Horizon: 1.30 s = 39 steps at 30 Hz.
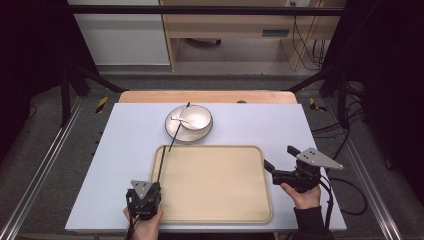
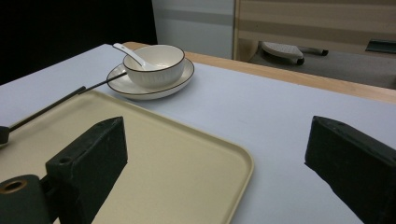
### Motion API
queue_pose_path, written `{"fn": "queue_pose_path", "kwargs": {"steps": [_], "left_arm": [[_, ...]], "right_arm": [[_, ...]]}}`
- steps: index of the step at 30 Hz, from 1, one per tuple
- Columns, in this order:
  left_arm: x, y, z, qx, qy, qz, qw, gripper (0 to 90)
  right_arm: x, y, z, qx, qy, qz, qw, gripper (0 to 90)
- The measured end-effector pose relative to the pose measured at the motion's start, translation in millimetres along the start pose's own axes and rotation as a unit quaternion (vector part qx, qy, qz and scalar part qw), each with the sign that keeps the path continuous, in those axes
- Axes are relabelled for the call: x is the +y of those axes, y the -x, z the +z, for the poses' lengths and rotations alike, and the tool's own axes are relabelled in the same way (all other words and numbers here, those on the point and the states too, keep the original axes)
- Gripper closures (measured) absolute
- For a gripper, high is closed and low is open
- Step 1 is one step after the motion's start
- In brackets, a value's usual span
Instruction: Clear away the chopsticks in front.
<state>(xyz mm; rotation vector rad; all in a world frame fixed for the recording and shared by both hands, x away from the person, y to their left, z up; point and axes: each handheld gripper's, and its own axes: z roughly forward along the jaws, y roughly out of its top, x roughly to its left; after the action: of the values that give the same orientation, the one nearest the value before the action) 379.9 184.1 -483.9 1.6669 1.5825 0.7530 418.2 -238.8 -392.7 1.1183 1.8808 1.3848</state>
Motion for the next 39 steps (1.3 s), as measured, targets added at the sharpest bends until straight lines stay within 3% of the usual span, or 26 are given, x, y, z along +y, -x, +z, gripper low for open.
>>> {"fn": "queue_pose_path", "kwargs": {"steps": [5, 11, 15, 18, 21, 26, 33, 36, 39], "left_arm": [[-0.4, 1.0, 3.1, 0.004, -0.016, 0.008, 0.9998, 84.7], [0.6, 1.0, 2.3, 0.005, -0.017, 0.009, 0.9998, 82.7], [7.0, -1.9, -3.2, 0.0, -0.005, 0.013, 0.9999, 76.1], [19.7, -7.9, -9.2, -0.025, 0.021, 0.013, 0.9994, 68.7], [28.3, -10.9, -11.0, -0.037, 0.033, 0.022, 0.9985, 61.6], [53.6, -18.5, -12.4, -0.077, 0.059, 0.038, 0.9946, 48.4], [80.2, -23.3, -3.9, -0.102, 0.081, 0.068, 0.9891, 37.5], [93.2, -27.6, 6.3, -0.125, 0.086, 0.063, 0.9864, 33.7], [100.0, -29.2, 12.7, -0.124, 0.091, 0.072, 0.9855, 29.8]], "right_arm": [[0.1, -0.2, 0.1, 0.0, 0.0, 0.0, 1.0, 5.7], [0.1, -0.3, 0.0, 0.0, 0.0, 0.0, 1.0, 5.7], [0.7, -0.2, -1.0, 0.0, 0.002, 0.002, 1.0, 5.7], [0.9, -0.3, -1.3, -0.001, 0.003, 0.003, 1.0, 5.7], [1.1, 0.3, -1.7, -0.001, 0.005, 0.001, 1.0, 5.7], [1.3, 0.9, -2.5, -0.002, 0.006, 0.004, 1.0, 5.7], [1.2, 1.8, -2.9, -0.002, 0.005, 0.006, 1.0, 5.7], [1.4, 1.5, -3.1, -0.002, 0.005, 0.007, 1.0, 5.7], [1.9, 1.6, -3.3, -0.003, 0.007, 0.005, 1.0, 5.7]]}}
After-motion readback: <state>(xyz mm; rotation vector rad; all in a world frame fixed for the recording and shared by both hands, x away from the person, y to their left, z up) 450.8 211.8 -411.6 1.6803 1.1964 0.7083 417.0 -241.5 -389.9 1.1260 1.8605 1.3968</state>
